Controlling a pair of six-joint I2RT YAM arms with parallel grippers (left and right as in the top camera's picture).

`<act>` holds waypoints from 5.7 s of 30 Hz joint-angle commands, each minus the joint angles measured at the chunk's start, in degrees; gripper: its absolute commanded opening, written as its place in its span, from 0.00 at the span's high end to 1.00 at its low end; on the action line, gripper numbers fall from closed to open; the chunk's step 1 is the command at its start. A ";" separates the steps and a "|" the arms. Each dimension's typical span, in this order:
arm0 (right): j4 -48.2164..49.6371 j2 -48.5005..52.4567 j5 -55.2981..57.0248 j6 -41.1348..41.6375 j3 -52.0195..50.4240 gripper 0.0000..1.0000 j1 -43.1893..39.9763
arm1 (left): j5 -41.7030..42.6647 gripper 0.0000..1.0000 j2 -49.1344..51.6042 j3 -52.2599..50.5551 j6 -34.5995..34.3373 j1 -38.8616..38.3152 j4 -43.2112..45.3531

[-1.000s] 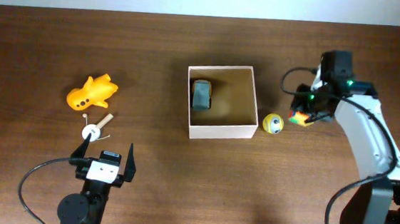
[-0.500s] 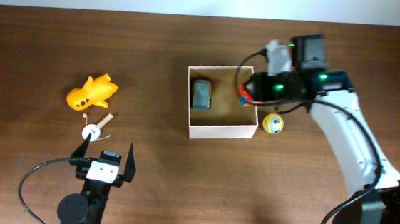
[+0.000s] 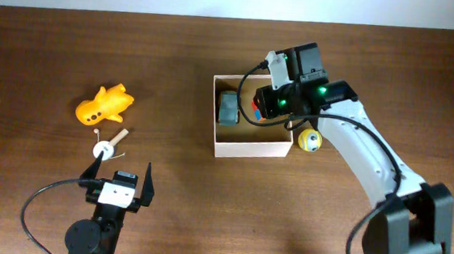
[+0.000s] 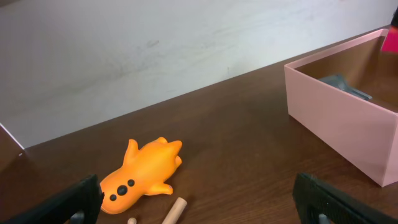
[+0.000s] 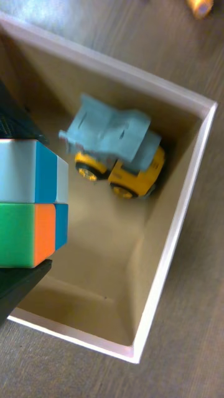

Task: Pack container
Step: 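Lift the cube and carry it over the box with the right gripper, then lower the cube into the box beside the truck, then open the right gripper to release the cube and raise it out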

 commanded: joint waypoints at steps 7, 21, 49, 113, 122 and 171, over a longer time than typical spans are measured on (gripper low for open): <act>3.23 4.98 3.13 -3.82 0.98 0.50 0.28 | -0.42 0.01 -0.48 -0.39 0.70 0.24 -0.04; 7.39 7.02 4.55 -3.80 0.98 0.32 0.26 | -0.42 0.01 -0.50 -0.39 0.70 0.24 -0.07; -2.91 4.55 -13.49 -3.82 1.07 0.59 2.36 | -0.42 0.01 -0.50 -0.39 0.70 0.24 -0.04; 8.17 12.83 7.37 -8.96 1.03 0.66 5.51 | -0.42 0.01 -0.48 -0.39 0.70 0.24 -0.04; 8.68 15.76 10.21 -8.98 1.03 0.66 5.51 | -0.42 0.01 -0.50 -0.39 0.70 0.24 -0.04; -7.45 10.93 14.64 -4.52 18.62 0.02 10.45 | -0.42 0.01 -0.50 -0.39 0.70 0.24 -0.04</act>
